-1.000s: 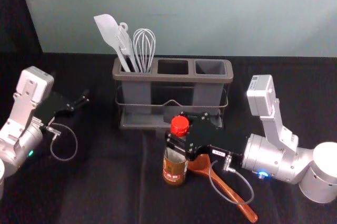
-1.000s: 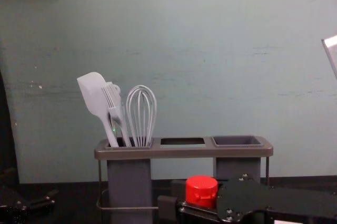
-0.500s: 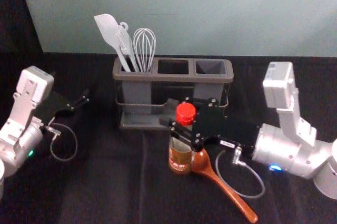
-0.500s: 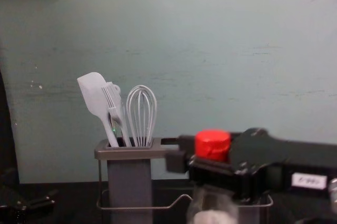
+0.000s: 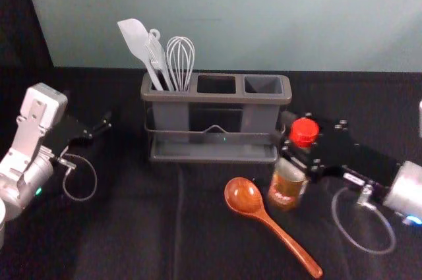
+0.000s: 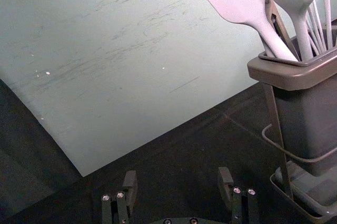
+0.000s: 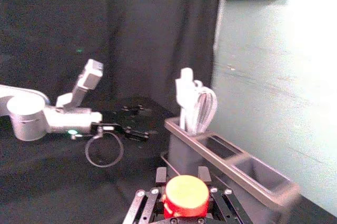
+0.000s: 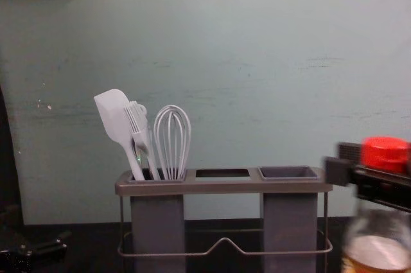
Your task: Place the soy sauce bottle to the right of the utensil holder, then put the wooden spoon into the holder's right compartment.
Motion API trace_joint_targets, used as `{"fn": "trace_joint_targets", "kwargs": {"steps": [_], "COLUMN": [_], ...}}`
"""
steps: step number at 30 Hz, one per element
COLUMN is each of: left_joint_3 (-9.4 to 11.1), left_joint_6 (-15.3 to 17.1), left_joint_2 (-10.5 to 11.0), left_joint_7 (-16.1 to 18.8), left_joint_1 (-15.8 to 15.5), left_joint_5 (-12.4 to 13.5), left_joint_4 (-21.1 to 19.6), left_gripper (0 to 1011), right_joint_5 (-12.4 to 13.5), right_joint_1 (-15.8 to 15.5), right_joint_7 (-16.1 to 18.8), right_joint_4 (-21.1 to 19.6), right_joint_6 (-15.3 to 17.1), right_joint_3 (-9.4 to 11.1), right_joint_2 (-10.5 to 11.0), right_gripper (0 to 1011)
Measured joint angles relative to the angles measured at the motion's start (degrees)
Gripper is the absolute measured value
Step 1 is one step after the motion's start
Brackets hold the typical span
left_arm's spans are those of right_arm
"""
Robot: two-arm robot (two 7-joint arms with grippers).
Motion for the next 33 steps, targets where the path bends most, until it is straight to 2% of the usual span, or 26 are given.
{"fn": "trace_joint_targets", "kwargs": {"steps": [1,8,15,21,24,25,27,33], "left_joint_3": [0.0,0.0,0.0,0.0,0.0,0.0,0.0,0.0], "left_joint_6": [0.0,0.0,0.0,0.0,0.0,0.0,0.0,0.0], "left_joint_2": [0.0,0.0,0.0,0.0,0.0,0.0,0.0,0.0], "left_joint_7": [0.0,0.0,0.0,0.0,0.0,0.0,0.0,0.0], "left_joint_1": [0.0,0.0,0.0,0.0,0.0,0.0,0.0,0.0], "left_joint_5": [0.0,0.0,0.0,0.0,0.0,0.0,0.0,0.0], "left_joint_4": [0.0,0.0,0.0,0.0,0.0,0.0,0.0,0.0], "left_gripper": [1005,1005,1005,1005,1005,1005,1005,1005], "right_joint_5": [0.3,0.9,-0.1,-1.5,-2.6,-2.6,-3.3,-4.5], "right_joint_1": [-1.7,-7.1,-8.2,-6.4,-3.9,-3.9,-1.6,3.0], "right_joint_7": [-0.5,-2.3,-3.6,-4.3,-4.4,-4.4,-4.3,-4.0], "right_joint_4": [-0.4,-0.3,2.6,5.8,8.7,8.7,11.1,15.3], "right_joint_6": [-0.5,-2.9,-4.3,-5.2,-5.7,-5.7,-6.0,-5.4], "right_joint_3": [1.4,6.9,9.8,10.0,9.3,9.3,8.7,7.2], "right_joint_2": [0.6,2.0,1.4,-0.7,-2.8,-2.8,-4.5,-7.5], "right_gripper": [369,369,369,369,369,369,369,369]}}
